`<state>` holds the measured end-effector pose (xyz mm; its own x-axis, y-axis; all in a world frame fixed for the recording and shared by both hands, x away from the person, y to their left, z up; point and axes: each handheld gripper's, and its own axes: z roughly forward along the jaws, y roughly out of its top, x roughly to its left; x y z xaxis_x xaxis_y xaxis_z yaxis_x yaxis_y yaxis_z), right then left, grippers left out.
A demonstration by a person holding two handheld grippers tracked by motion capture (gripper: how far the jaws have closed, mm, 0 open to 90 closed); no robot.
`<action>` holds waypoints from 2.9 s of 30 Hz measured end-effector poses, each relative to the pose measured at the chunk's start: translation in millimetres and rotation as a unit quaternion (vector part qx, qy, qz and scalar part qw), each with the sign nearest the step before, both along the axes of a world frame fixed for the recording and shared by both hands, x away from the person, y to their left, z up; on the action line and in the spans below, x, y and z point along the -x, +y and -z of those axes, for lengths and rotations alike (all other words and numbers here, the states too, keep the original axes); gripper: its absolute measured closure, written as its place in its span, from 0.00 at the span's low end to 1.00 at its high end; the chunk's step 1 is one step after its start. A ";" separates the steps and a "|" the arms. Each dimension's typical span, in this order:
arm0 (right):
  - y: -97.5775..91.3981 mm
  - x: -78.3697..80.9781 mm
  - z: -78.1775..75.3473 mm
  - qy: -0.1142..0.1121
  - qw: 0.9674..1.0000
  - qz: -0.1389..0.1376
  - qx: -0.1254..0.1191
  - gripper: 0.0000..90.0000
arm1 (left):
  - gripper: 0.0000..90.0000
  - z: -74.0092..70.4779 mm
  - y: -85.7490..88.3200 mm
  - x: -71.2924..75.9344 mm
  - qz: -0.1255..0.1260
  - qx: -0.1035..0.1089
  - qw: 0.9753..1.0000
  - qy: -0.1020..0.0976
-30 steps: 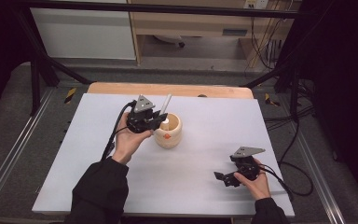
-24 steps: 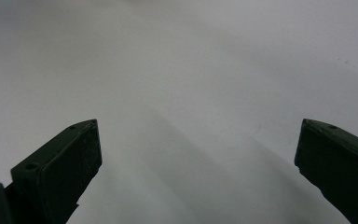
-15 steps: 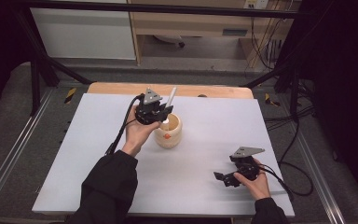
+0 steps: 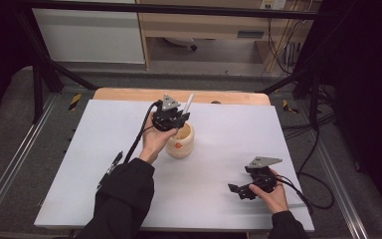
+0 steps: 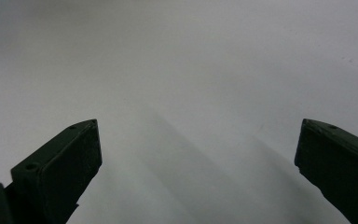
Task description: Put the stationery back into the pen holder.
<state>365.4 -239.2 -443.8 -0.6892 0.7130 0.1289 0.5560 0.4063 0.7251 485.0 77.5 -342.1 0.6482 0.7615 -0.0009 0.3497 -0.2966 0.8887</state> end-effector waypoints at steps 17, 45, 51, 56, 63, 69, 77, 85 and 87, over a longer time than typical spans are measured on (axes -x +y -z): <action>0.2 0.1 0.3 0.000 1.000 -0.002 -0.001 0.01 | 0.86 29.1 -2.7 -3.5 0.008 -0.004 1.000 0.018; 1.3 -0.2 1.6 0.002 1.000 -0.001 0.002 0.01 | 0.74 37.3 12.9 6.6 0.020 -0.020 0.999 0.026; 1.4 0.0 1.4 0.003 1.000 -0.001 0.001 0.01 | 0.61 25.4 23.6 13.3 0.022 -0.024 0.999 0.029; 1.1 -0.1 1.3 0.001 1.000 -0.002 0.001 0.01 | 0.49 15.2 39.8 19.7 0.019 -0.034 0.999 0.036; 1.3 0.0 1.4 0.002 1.000 -0.002 0.000 0.01 | 0.32 11.8 63.5 31.6 0.005 -0.055 0.997 0.051; 1.5 0.0 1.4 0.003 1.000 -0.002 0.001 0.01 | 0.22 10.4 86.5 45.7 0.002 -0.061 0.997 0.054; 1.6 -0.1 1.4 0.004 1.000 -0.002 0.000 0.01 | 0.14 18.8 117.0 65.6 -0.013 -0.069 0.995 0.065; 1.9 0.1 1.6 0.004 1.000 -0.003 0.000 0.01 | 0.12 30.7 140.5 79.5 -0.020 -0.071 0.994 0.080; 1.7 -0.1 1.6 0.004 1.000 -0.003 0.000 0.01 | 0.11 34.7 145.1 82.9 -0.022 -0.069 0.994 0.083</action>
<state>365.5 -237.5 -445.3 -0.6923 0.7089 0.1344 0.5592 0.4094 0.7209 402.1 222.6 -376.9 0.6139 0.7894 0.0008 0.5039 -0.3926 0.7694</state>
